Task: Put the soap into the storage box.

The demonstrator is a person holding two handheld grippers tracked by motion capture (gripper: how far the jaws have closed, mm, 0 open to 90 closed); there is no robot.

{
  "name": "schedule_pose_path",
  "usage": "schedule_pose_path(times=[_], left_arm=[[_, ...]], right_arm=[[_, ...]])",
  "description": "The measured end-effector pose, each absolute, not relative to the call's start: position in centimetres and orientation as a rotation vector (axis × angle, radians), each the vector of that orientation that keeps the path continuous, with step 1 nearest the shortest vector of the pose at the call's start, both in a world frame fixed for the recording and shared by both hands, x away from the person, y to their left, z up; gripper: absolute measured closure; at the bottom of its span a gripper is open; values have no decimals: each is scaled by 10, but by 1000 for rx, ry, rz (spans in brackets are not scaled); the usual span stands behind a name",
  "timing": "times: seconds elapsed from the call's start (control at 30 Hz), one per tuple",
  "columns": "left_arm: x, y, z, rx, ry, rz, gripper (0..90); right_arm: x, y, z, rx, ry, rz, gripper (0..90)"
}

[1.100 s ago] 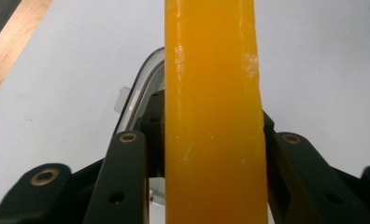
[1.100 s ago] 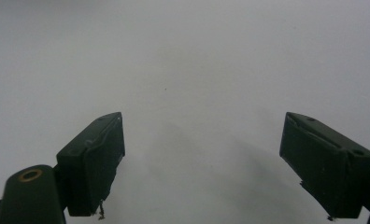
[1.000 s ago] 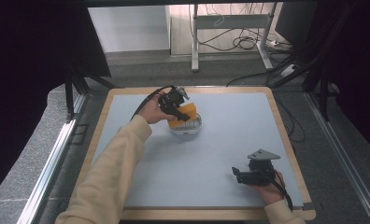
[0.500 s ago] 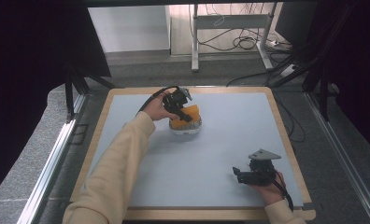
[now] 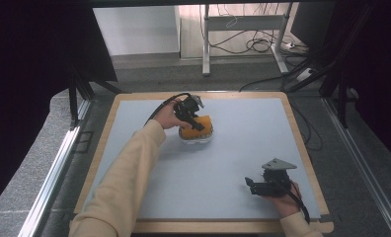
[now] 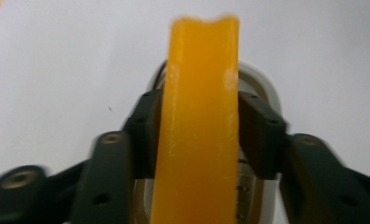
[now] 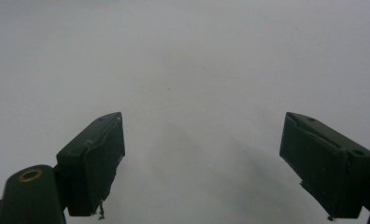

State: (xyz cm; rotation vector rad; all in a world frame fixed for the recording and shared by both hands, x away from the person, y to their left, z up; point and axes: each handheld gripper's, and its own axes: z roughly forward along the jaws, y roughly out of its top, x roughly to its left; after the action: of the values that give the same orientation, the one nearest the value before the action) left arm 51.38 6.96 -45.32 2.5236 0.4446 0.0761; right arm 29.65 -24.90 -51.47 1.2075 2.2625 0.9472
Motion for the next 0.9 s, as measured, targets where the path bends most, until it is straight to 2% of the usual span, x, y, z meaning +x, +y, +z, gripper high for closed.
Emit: schedule_pose_path(times=[0.03,0.2,0.27,0.33,0.63,0.9], left_arm=[[513,70,-450,2508,468,87,464],[509,74,-440,2521,517,194,320],[508,76,-437,2516,547,245,234],[505,80,-433,2492,575,287,194],[485,95,-418,2426,626,340,177],[443,124,-415,2365,665,357,186]], right_arm=[[296,-249,-515,1208,2262,947,147],[296,-248,-515,1207,2266,947,147],[296,-248,-515,1209,2265,949,148],[296,-248,-515,1210,2266,948,147],[296,-248,-515,1210,2267,944,147],[295,-247,-514,1203,2264,946,148]])
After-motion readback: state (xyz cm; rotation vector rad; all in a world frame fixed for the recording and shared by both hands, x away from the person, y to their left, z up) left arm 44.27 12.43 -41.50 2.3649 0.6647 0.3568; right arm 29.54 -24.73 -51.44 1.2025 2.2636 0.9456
